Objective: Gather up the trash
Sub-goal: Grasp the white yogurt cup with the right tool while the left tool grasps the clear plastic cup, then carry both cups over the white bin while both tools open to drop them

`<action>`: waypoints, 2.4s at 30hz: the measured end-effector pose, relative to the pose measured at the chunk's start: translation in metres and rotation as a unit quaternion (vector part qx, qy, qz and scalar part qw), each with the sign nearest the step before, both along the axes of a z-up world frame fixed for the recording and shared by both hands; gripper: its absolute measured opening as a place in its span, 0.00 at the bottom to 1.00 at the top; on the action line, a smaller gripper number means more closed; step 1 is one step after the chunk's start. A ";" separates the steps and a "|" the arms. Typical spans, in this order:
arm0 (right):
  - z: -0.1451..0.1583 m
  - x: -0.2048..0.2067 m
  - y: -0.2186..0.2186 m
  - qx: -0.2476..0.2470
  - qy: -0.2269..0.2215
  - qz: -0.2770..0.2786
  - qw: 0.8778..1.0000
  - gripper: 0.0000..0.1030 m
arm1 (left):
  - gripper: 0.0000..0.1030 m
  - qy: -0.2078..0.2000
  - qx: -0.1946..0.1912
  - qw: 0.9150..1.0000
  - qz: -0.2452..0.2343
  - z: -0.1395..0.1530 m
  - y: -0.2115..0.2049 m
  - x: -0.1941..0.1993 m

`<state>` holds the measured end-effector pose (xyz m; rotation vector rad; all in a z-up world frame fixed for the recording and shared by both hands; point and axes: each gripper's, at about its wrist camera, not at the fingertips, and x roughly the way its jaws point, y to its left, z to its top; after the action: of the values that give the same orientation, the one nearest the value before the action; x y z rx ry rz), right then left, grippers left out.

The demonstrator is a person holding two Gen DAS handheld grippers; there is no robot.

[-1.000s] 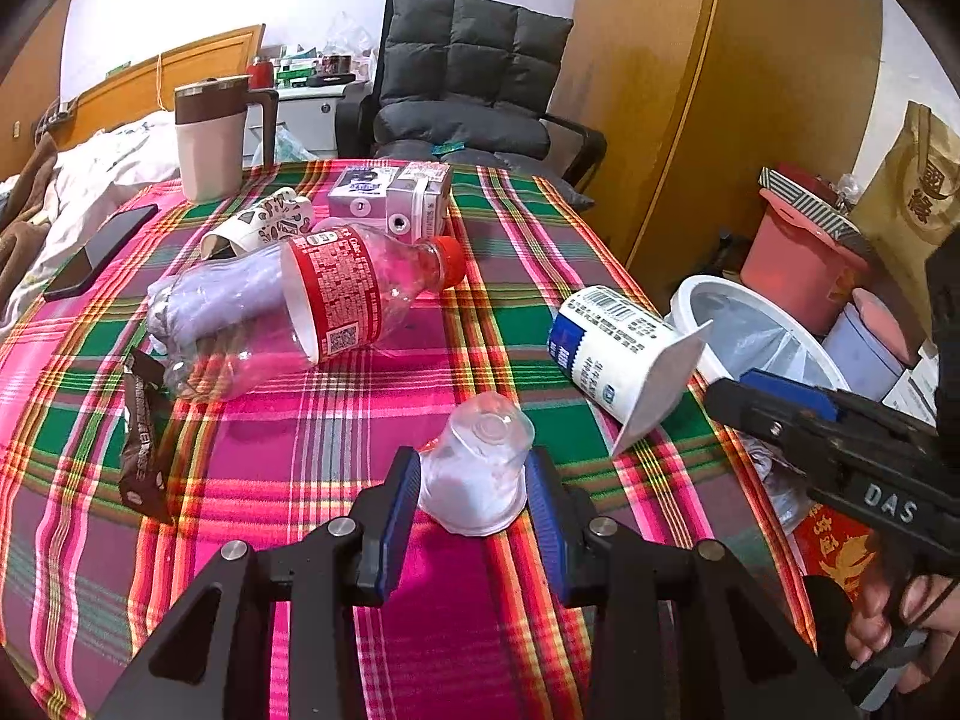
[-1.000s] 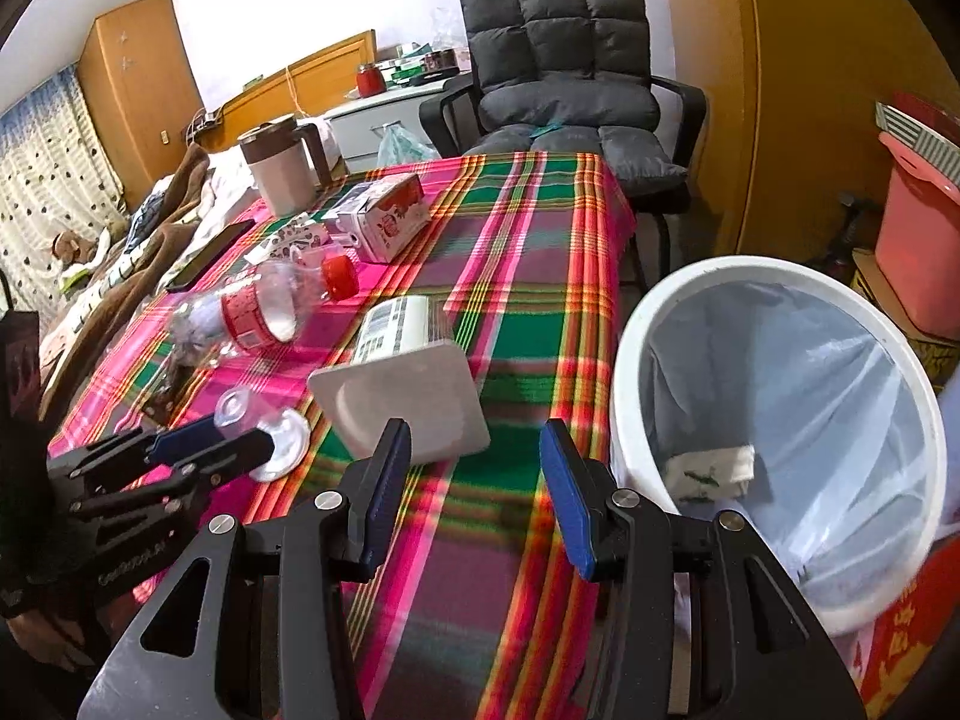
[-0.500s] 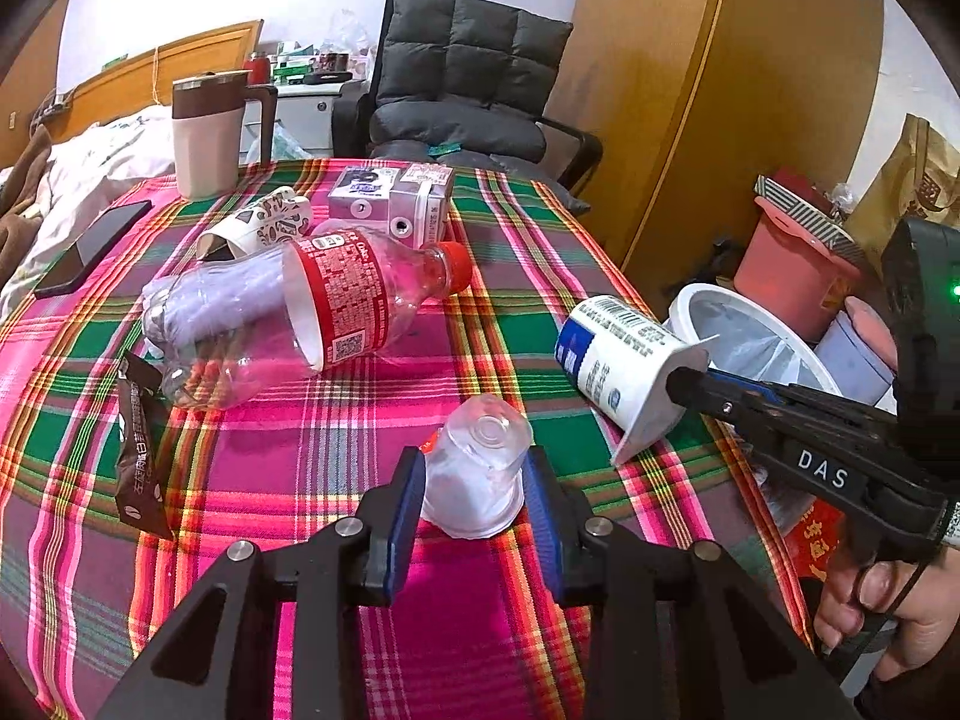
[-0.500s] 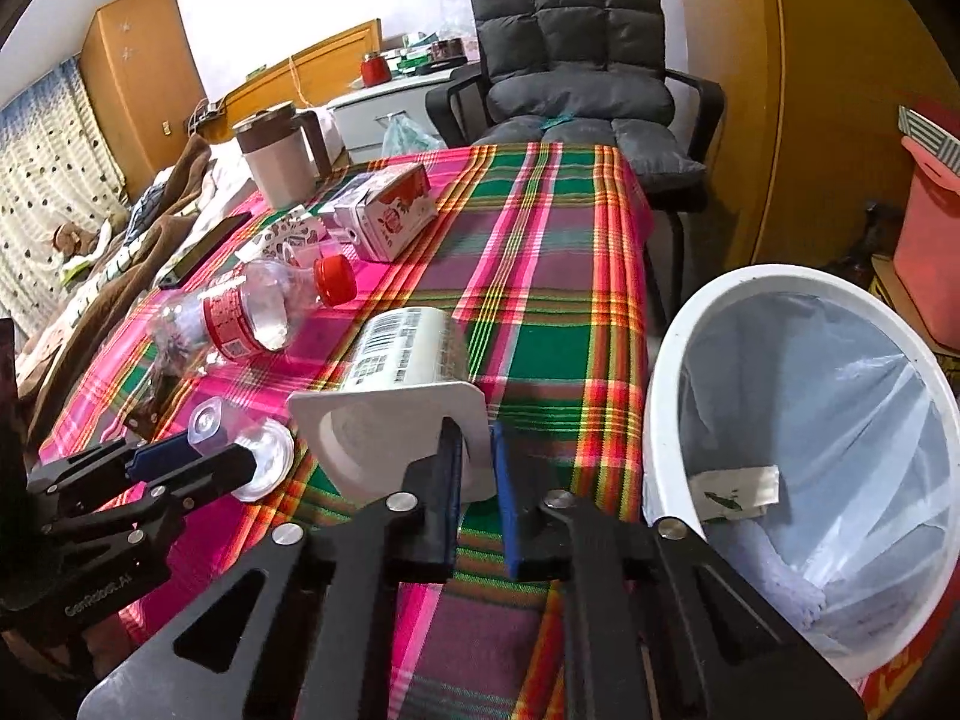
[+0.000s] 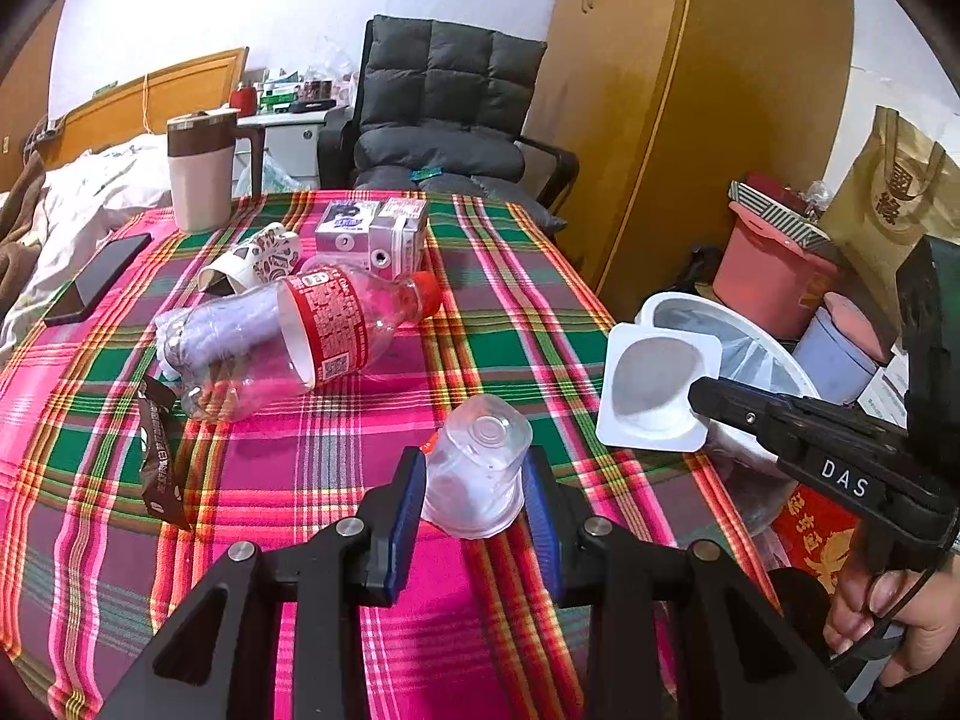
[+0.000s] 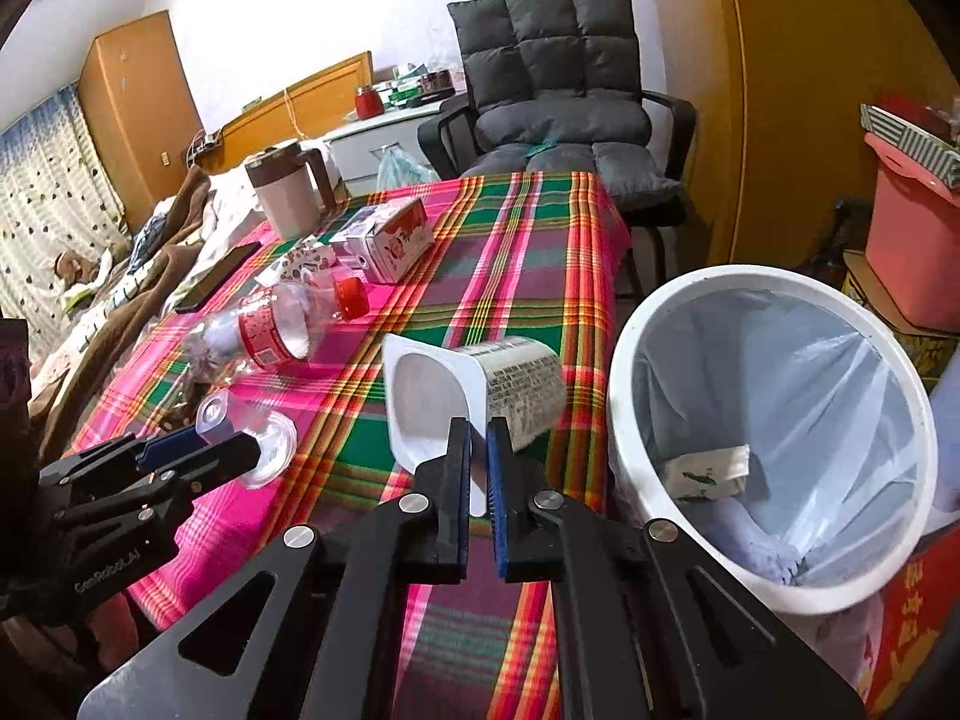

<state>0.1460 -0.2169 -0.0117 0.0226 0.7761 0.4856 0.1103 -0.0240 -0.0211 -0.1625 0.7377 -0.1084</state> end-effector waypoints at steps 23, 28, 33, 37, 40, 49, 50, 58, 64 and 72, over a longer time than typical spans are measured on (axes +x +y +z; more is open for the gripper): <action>0.020 -0.023 -0.007 0.013 -0.035 -0.012 0.999 0.07 | 0.32 -0.021 0.005 1.000 -0.022 0.023 -0.019 -0.015; 0.023 -0.025 -0.016 0.016 -0.040 -0.024 0.999 0.07 | 0.32 -0.023 0.007 0.999 -0.035 0.025 -0.028 -0.009; 0.024 -0.027 -0.029 0.016 -0.044 -0.042 0.998 0.07 | 0.32 -0.026 0.009 0.998 -0.051 0.029 -0.041 -0.002; 0.026 -0.029 -0.043 0.017 -0.046 -0.061 0.997 0.07 | 0.32 -0.029 0.007 0.997 -0.068 0.033 -0.054 0.006; 0.025 -0.029 -0.055 0.016 -0.046 -0.077 0.996 0.07 | 0.32 -0.033 0.008 0.996 -0.080 0.036 -0.066 0.013; 0.022 -0.026 -0.084 0.017 -0.041 -0.114 0.992 0.07 | 0.32 -0.034 0.008 0.992 -0.118 0.037 -0.102 0.032; 0.021 -0.026 -0.087 0.017 -0.041 -0.117 0.992 0.07 | 0.32 -0.033 0.008 0.992 -0.122 0.037 -0.106 0.035; 0.014 -0.023 -0.107 0.018 -0.030 -0.141 0.989 0.07 | 0.32 -0.030 0.007 0.988 -0.150 0.033 -0.135 0.053; 0.008 -0.018 -0.119 0.015 -0.020 -0.153 0.988 0.07 | 0.32 -0.020 0.002 0.985 -0.173 0.025 -0.156 0.068; -0.001 -0.012 -0.130 0.014 -0.001 -0.163 0.987 0.07 | 0.33 0.004 -0.003 0.981 -0.192 0.009 -0.169 0.084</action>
<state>0.1341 -0.3466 -0.0125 0.1718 0.7463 0.1849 0.1943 -0.1932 -0.0119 -0.0253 0.7710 -0.4774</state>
